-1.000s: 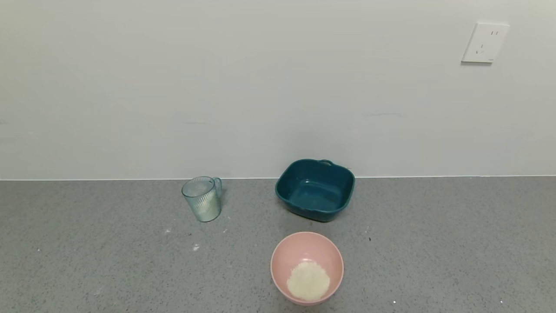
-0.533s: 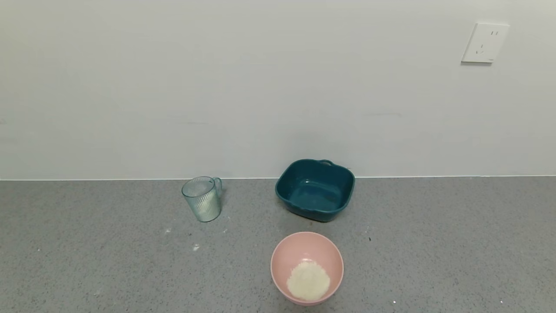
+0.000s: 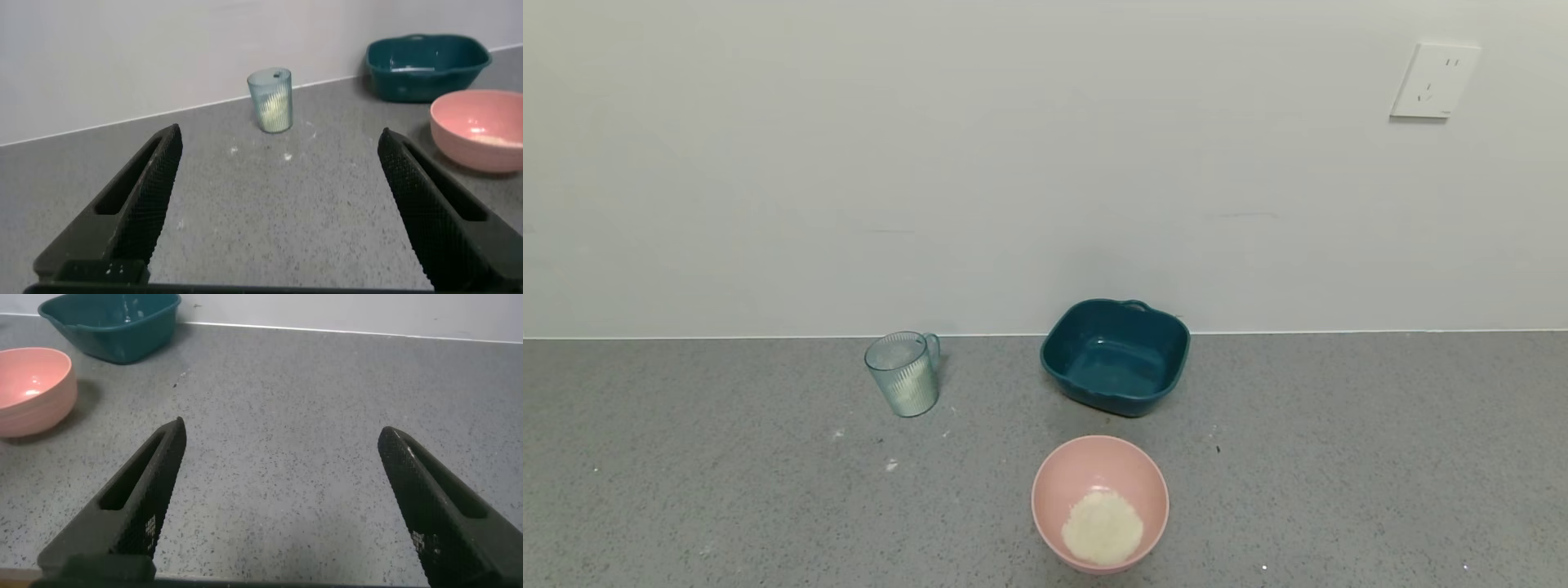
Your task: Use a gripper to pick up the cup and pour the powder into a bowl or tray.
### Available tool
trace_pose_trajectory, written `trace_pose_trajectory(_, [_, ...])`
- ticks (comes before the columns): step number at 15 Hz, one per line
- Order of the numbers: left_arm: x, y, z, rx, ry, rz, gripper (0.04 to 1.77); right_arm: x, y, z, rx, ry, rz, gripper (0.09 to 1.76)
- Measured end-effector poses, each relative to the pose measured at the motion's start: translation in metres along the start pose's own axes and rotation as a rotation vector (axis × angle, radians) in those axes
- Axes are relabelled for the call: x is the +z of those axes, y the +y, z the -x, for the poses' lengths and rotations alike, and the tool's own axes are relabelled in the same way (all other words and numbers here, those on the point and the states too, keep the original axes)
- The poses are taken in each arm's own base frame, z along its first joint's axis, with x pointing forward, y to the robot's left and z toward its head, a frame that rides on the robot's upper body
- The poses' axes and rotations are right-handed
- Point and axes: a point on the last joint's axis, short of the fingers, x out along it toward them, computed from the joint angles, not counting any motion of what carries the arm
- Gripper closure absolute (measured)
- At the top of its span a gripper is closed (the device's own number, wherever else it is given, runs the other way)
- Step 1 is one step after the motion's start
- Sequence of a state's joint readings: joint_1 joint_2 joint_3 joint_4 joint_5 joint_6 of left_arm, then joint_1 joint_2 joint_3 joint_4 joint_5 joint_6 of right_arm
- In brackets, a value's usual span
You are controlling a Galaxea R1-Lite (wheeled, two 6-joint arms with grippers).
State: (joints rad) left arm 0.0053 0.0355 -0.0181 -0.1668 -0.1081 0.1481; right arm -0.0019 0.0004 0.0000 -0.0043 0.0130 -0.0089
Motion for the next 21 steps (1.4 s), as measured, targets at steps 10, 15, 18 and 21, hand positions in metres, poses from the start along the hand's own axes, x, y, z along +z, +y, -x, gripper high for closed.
trace_pose_trajectory(10, [-0.023,-0.003,0.004,0.028,0.159,0.002,0.09,0.0,0.0,0.0,0.0,0.0,0.001,0.14])
trace_pose_trajectory(15, [-0.023,-0.003,0.004,0.031,0.158,0.013,0.09,0.0,0.0,0.0,0.0,0.0,0.0,0.14])
trace_pose_trajectory(18, [-0.023,-0.003,0.004,0.031,0.156,0.016,0.09,0.0,0.0,0.0,0.0,0.0,0.0,0.14])
trace_pose_trajectory(21, [-0.023,-0.003,0.004,0.03,0.157,0.016,0.09,0.0,0.0,0.0,0.0,0.0,0.0,0.14])
